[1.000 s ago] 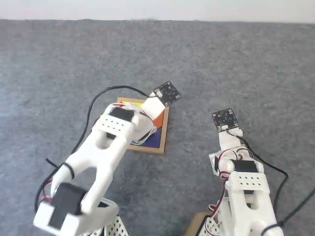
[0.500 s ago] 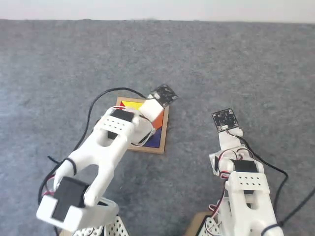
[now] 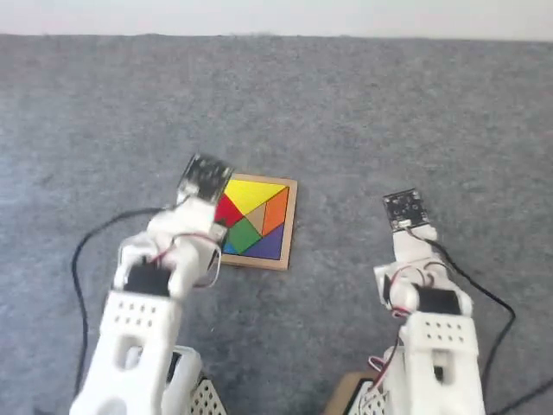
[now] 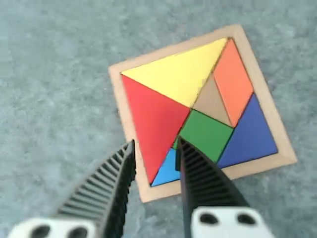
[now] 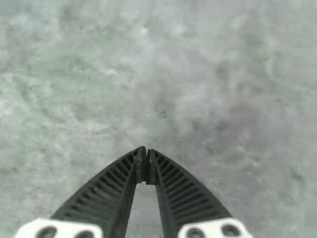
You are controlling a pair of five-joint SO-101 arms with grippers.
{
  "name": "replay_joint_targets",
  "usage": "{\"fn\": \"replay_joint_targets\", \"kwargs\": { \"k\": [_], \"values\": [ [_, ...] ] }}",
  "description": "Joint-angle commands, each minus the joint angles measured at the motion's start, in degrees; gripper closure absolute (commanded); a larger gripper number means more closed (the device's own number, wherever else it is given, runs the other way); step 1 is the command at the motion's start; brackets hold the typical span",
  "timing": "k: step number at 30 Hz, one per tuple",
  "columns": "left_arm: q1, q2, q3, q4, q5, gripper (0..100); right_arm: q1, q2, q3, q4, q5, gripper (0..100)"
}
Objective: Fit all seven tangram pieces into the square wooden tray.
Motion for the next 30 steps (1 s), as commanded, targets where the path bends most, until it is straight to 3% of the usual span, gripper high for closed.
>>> {"fn": "replay_joint_targets", "kwargs": {
  "k": [1,7,12,18,30],
  "values": [
    [-0.4,-16.0,11.1,-6.2,1.1,87,5.6,-11.9,3.6,2.4,0.5,98.6],
    [-0.4,-34.5,25.9,-8.7,1.1,88,6.0,-29.8,12.4,3.6,0.5,98.6],
    [-0.3,-47.6,25.4,4.5,0.9,88,6.1,-44.0,14.7,12.7,0.6,98.6],
    [-0.4,-49.0,25.2,24.8,0.9,88,6.4,-41.9,14.7,12.4,0.6,98.6],
    [-0.3,-49.6,25.2,25.3,1.0,88,6.5,-40.4,14.8,19.4,0.6,98.9]
  ]
}}
